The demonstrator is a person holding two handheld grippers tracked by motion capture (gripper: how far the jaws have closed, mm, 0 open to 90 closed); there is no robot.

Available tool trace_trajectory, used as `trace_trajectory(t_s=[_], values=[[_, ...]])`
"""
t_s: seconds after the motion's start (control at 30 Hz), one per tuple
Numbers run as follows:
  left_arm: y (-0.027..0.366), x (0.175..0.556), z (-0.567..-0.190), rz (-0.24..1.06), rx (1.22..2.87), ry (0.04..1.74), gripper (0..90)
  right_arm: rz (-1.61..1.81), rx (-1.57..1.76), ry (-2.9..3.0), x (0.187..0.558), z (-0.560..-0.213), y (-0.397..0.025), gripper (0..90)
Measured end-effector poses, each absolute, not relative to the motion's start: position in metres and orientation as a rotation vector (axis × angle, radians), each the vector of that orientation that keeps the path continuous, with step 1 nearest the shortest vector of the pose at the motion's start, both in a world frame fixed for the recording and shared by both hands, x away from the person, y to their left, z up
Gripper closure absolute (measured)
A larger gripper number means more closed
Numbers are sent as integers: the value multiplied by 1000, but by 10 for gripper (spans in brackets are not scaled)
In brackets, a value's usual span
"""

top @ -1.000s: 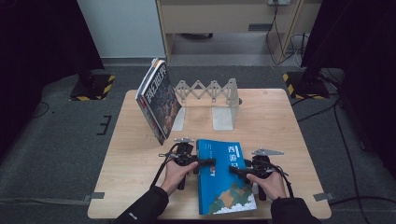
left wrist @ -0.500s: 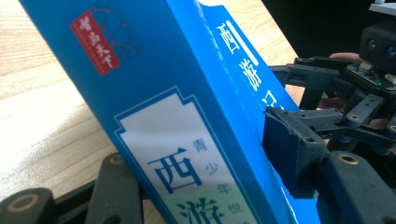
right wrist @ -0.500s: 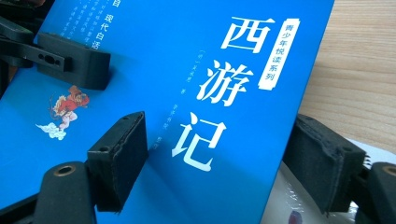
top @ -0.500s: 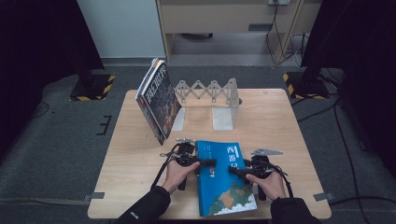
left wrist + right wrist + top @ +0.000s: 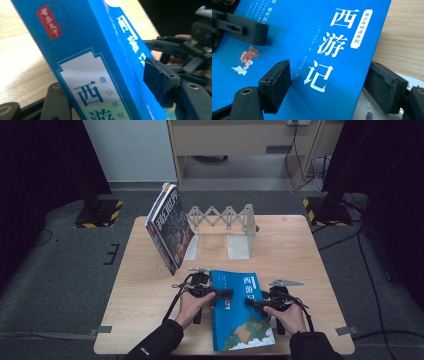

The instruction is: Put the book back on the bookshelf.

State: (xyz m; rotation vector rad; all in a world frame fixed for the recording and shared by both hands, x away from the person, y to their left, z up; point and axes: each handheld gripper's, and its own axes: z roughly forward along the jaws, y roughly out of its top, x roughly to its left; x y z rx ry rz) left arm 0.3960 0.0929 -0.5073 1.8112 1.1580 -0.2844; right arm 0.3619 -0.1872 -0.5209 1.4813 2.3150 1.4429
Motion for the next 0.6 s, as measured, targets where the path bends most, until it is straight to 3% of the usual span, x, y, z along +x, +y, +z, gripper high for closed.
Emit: trace_trajectory(t_s=[0.17, 0.27, 0.6], values=[[93, 396, -509, -303, 1775, 1185, 384, 1442, 1483, 2312, 362, -521, -187, 230], [95, 396, -505, -326, 1750, 1200, 463, 1448, 1480, 2317, 362, -520, -188, 231], [90, 384, -473, -181, 1797, 1114, 548, 1509, 1411, 2300, 361, -511, -191, 272]])
